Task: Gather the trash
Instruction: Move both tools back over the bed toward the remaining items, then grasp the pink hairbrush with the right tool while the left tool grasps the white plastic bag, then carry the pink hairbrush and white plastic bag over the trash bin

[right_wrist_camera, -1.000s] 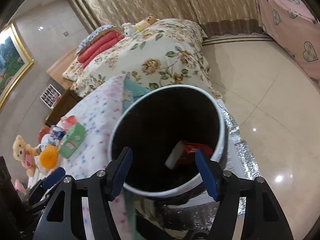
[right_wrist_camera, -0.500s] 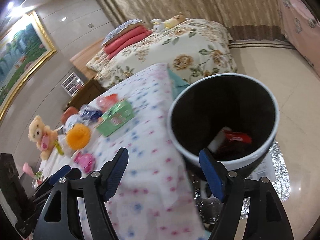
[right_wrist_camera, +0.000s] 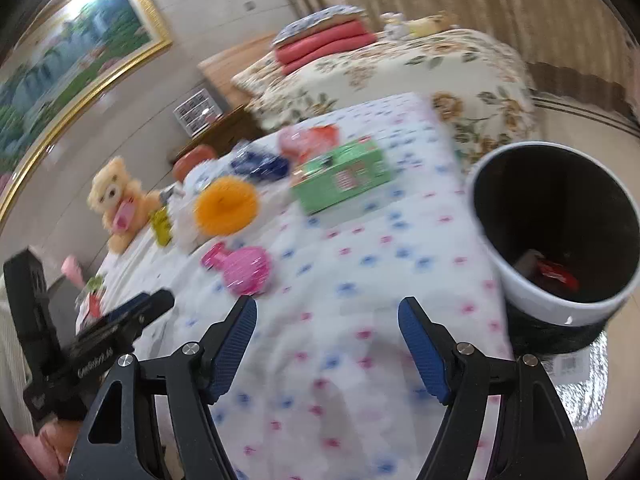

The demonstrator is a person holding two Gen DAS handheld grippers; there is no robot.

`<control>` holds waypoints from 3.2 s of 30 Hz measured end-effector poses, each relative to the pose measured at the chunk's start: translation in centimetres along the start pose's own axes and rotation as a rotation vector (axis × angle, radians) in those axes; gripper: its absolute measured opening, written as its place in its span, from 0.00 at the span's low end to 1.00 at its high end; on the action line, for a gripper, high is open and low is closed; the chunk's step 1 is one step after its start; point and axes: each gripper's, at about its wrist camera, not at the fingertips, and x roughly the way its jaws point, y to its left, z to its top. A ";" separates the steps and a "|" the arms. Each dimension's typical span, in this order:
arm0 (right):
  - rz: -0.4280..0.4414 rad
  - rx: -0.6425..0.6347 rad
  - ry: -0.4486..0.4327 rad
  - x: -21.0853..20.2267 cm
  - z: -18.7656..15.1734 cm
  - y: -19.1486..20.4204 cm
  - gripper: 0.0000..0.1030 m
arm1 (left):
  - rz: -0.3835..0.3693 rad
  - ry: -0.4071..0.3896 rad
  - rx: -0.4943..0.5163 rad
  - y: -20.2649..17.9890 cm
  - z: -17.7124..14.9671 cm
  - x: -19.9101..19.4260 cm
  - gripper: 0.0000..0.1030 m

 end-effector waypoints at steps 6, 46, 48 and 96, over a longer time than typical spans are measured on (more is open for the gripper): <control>0.038 -0.097 0.051 2.0 -0.3 2.7 0.73 | 0.012 0.009 -0.030 1.9 0.6 0.4 0.64; 0.010 -0.240 0.124 6.0 1.3 5.7 0.39 | -0.050 0.086 0.006 3.1 4.3 4.7 0.04; 0.005 -0.218 0.113 5.3 1.1 5.2 0.39 | -0.053 0.084 0.003 2.9 3.7 4.1 0.04; -0.148 0.070 -0.086 -5.5 0.3 -7.3 0.41 | -0.213 0.063 0.179 -9.0 1.0 -0.8 0.02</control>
